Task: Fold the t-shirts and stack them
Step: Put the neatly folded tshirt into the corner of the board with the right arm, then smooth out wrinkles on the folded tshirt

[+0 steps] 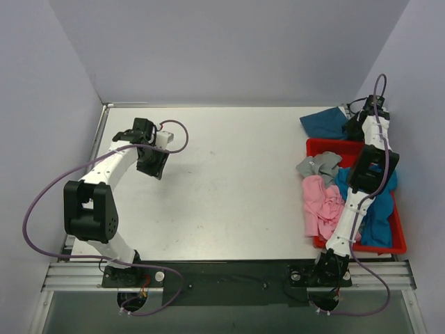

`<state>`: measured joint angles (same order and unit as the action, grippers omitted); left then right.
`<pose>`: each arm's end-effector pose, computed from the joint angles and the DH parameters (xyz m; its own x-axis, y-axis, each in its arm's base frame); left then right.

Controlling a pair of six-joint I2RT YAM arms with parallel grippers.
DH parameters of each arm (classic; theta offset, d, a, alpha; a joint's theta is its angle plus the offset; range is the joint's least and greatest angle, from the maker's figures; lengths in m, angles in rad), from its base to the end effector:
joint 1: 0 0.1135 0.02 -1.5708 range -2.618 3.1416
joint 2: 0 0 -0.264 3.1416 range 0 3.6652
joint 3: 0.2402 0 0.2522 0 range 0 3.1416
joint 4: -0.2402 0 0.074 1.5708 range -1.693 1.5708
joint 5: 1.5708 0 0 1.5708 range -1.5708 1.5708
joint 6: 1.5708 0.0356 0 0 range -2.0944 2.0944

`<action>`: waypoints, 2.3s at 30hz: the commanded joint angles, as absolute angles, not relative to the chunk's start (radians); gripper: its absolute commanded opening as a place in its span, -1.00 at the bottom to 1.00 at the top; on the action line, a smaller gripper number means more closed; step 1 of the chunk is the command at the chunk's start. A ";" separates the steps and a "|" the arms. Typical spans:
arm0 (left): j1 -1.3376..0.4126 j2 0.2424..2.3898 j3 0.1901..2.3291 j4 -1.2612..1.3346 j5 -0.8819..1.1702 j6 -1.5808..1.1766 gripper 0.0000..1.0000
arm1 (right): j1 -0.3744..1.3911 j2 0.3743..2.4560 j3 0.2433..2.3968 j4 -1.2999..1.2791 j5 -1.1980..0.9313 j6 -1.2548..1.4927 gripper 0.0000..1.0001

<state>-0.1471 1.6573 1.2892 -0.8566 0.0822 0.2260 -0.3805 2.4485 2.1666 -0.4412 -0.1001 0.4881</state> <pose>0.3261 -0.0513 0.2414 -0.8680 0.3544 -0.3479 0.3777 0.9259 0.0007 0.5186 -0.2036 0.1993 -0.4020 0.6633 -0.6312 0.5531 0.7253 0.4100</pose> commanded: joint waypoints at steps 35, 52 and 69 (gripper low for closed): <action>-0.106 1.632 1.305 -0.816 0.103 0.264 -0.01 | -0.153 2.554 2.183 -0.143 -0.145 1.035 0.11; -0.080 1.667 1.319 -0.816 0.112 0.256 -0.01 | -0.193 2.314 2.168 -0.122 -0.373 0.737 0.20; -0.078 1.652 1.322 -0.822 0.109 0.256 -0.01 | -0.399 2.477 2.384 -0.646 -0.061 0.292 -1.00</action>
